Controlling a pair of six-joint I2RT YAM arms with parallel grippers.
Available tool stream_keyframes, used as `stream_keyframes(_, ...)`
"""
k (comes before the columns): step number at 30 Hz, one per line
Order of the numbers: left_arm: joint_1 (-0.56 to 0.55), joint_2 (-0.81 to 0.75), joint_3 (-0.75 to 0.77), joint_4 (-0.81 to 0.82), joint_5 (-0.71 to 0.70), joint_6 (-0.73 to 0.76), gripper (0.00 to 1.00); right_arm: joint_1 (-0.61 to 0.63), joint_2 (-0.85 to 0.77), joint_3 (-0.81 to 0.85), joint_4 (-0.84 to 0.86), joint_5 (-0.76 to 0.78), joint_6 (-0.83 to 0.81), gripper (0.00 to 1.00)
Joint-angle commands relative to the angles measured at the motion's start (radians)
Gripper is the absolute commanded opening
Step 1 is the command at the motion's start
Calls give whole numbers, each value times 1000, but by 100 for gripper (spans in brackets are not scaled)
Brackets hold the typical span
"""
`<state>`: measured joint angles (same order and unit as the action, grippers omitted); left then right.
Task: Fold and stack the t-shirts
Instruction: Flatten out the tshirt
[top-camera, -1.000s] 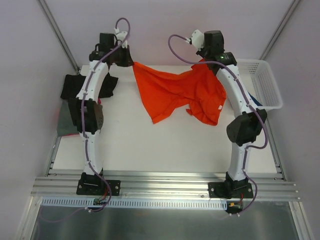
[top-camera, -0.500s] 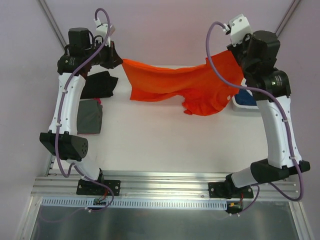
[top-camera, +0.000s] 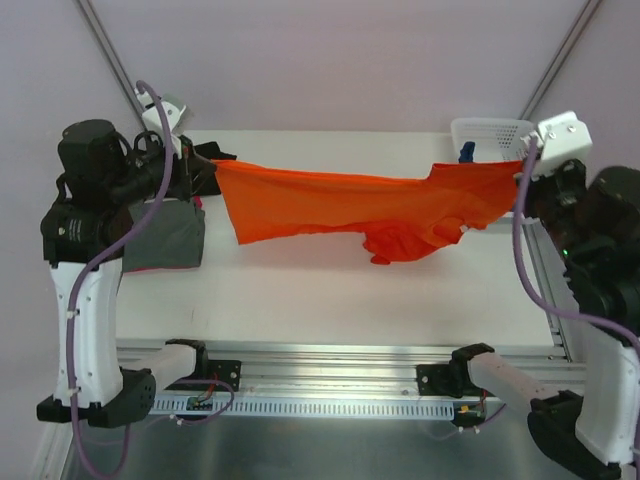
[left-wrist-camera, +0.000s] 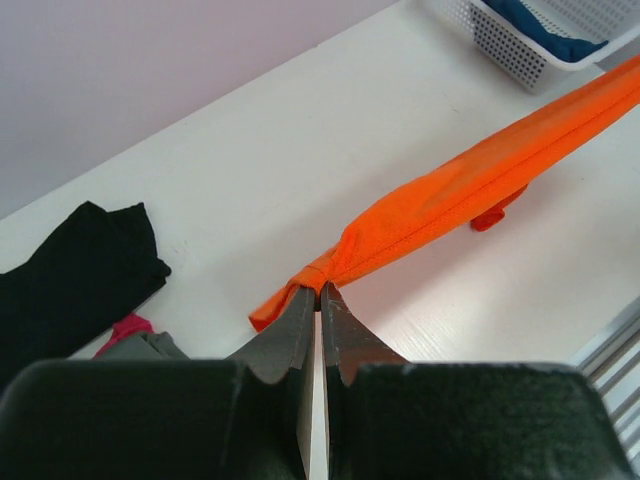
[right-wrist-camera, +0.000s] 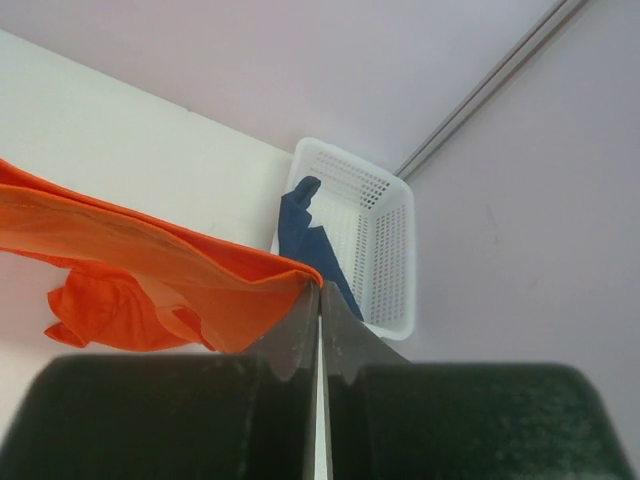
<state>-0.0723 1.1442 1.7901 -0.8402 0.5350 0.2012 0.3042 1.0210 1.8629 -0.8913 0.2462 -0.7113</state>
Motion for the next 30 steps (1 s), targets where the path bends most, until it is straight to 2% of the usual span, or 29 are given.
stream_keyframes(1, -1, -73, -37, -49, 34, 29, 0, -30, -143, -7, -75, -93, 53, 1)
stream_keyframes(8, 22, -224, -60, -83, 56, 24, 0, -122, -275, 79, -169, -223, 113, 1)
stream_keyframes(13, 40, -195, 87, -83, 54, 30, 0, -165, -266, 206, -169, -228, 121, 1)
stream_keyframes(19, 42, -65, 207, -47, 22, 66, 0, -166, -196, 225, -98, -220, 79, 1)
stream_keyframes(27, 42, 247, 207, -33, 28, 130, 0, -165, -59, -43, 142, -291, 27, 1)
stream_keyframes(30, 42, 382, 219, -19, 19, 173, 0, -166, 54, -108, 210, -300, 10, 1)
